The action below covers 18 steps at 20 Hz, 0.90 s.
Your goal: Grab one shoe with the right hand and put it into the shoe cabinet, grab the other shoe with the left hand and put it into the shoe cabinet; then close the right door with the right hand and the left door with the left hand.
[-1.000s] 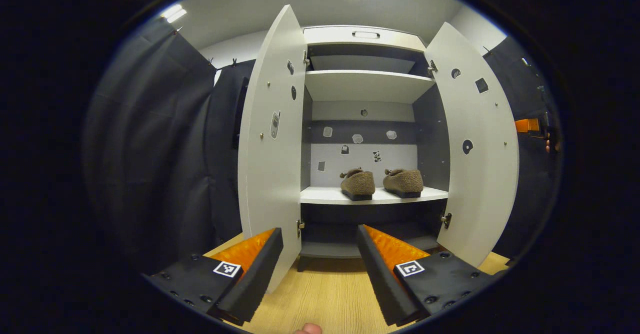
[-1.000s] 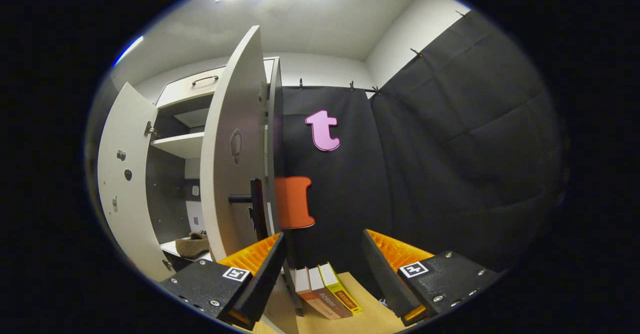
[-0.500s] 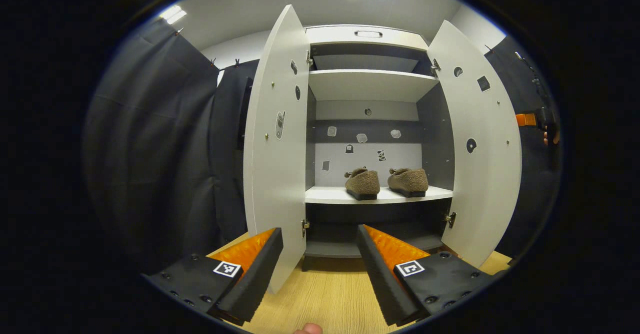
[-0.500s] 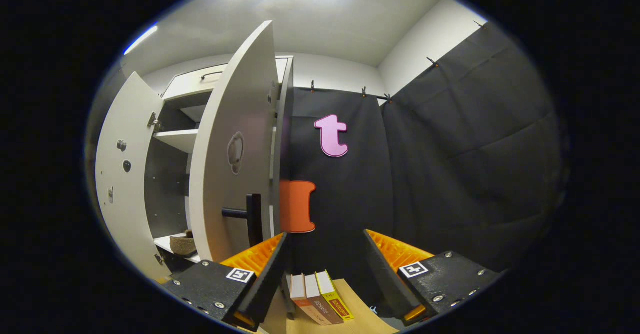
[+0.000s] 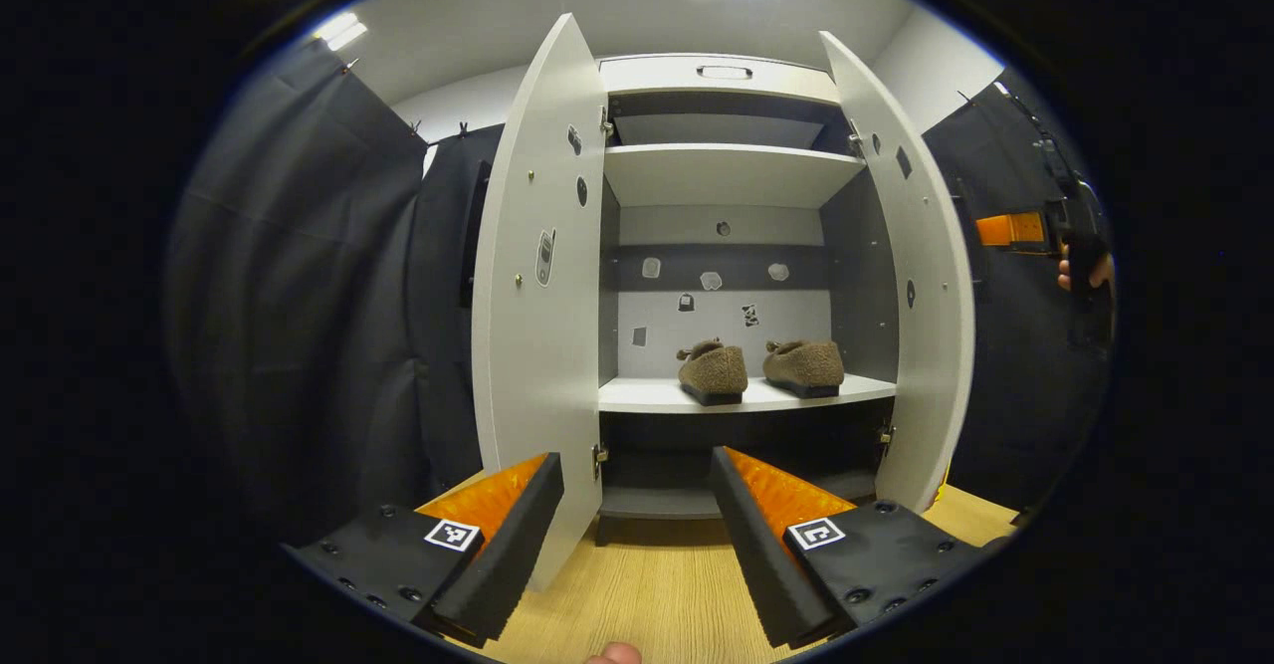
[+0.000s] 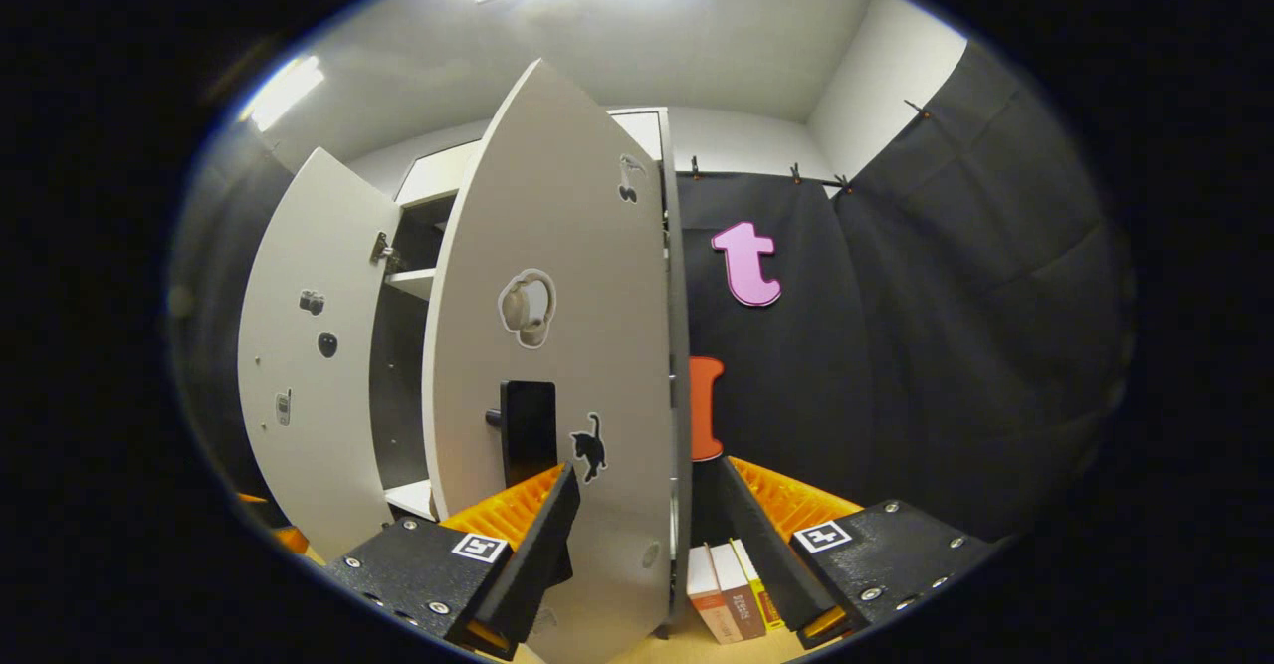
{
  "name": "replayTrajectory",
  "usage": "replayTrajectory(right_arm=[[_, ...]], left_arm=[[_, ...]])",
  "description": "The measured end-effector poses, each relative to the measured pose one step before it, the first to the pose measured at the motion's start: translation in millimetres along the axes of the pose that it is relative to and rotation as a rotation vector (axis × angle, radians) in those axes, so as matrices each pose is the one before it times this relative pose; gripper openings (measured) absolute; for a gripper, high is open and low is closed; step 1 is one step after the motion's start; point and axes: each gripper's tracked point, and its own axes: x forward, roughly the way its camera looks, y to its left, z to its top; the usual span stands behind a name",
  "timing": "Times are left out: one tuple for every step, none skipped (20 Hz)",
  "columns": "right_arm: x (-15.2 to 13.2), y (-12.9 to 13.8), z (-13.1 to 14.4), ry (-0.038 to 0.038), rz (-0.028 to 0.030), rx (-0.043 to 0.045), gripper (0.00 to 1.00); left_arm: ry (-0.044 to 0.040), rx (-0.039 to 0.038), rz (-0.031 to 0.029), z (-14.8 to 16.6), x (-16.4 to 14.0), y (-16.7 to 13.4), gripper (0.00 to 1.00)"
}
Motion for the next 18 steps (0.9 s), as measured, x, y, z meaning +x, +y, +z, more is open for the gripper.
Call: replayTrajectory(right_arm=[[6.28, 10.97, -5.31, 0.01166, 0.01719, 0.00231, 0.89], [7.47, 9.58, -5.45, 0.00833, 0.01268, -0.00314, 0.89], [4.88, 9.26, -2.95, 0.00327, 0.00853, -0.00805, 0.91], [3.58, 8.62, 0.42, -0.00409, 0.00829, -0.0137, 0.92], [2.22, 7.12, 0.29, -0.00608, 0.00907, -0.0157, 0.92], [3.24, 7.34, -0.1, -0.00403, 0.00972, -0.01236, 0.92], [3.81, 6.55, 0.01, -0.00087, 0.00809, -0.00625, 0.92], [7.84, 7.92, -2.0, 0.00825, 0.00495, 0.00045, 0.92], [4.65, 7.1, -2.04, 0.00718, 0.0092, 0.00738, 0.92], [4.89, 4.35, -0.91, 0.00416, 0.00223, 0.00486, 0.92], [6.25, 1.5, -1.84, 0.00631, -0.00321, 0.00009, 0.93], [2.61, 1.57, -1.61, 0.0065, -0.00044, 0.00069, 0.93], [3.71, 1.38, -0.23, -0.00411, -0.00451, 0.00139, 0.93], [1.48, -0.73, -0.8, -0.00039, -0.00054, -0.00005, 0.92], [2.02, 1.59, -1.09, 0.00233, 0.00432, 0.00083, 0.92], [3.66, 1.09, -0.32, 0.0016, 0.00193, 0.00024, 0.92], [3.15, 1.09, -0.57, 0.00093, 0.00071, -0.00217, 0.92], [2.75, 1.27, -0.75, 0.00287, -0.00138, -0.00265, 0.92]], left_arm=[[0.00328, 0.00096, -0.00168, -0.66, 0.41, 0.16, 0.99], [0.00262, 0.00084, -0.00103, -0.51, -0.1, -0.07, 0.99], [-0.0004, 0.00083, 0.00162, 0.38, -0.7, 1.08, 0.97], [0.00266, -0.00214, 0.00421, -2.18, -0.81, 2.0, 0.97], [0.00218, -0.00629, 0.00054, -1.14, -0.83, 0.69, 0.99], [0.00244, -0.00608, 0.00025, -0.64, -2.08, -0.47, 0.99], [0.00337, -0.00119, 0.00119, -1.23, -0.48, 0.89, 0.99], [0.0015, 0.00282, 0.00253, -0.65, 0.42, 1.44, 0.97], [-0.00149, 0.00178, 0.00148, 0.29, 0.96, 0.59, 0.97], [-0.00189, -0.00013, 0.00232, -0.16, -0.16, 0.83, 0.97], [0.00144, -0.00259, 0.00279, -0.27, 0.13, 0.88, 0.94], [0.00139, -0.00456, 0.00102, -0.45, 0.14, 1.36, 0.99], [-0.00168, -0.00366, 0.00248, 0.8, 0.04, 0.96, 0.98], [-0.00136, -0.0024, 0.0009, -0.01, 0.75, 0.44, 0.97], [-0.00103, -0.00011, 0.00124, 0.49, 0.9, 0.29, 0.97], [0.00013, 0.00211, -0.0002, -0.22, 0.71, 0.97, 0.99], [-0.0005, 0.00292, -0.00157, 0.23, 1.05, 0.24, 0.99], [-0.00142, 0.00273, -0.00364, 0.79, 0.55, -0.56, 0.99]])
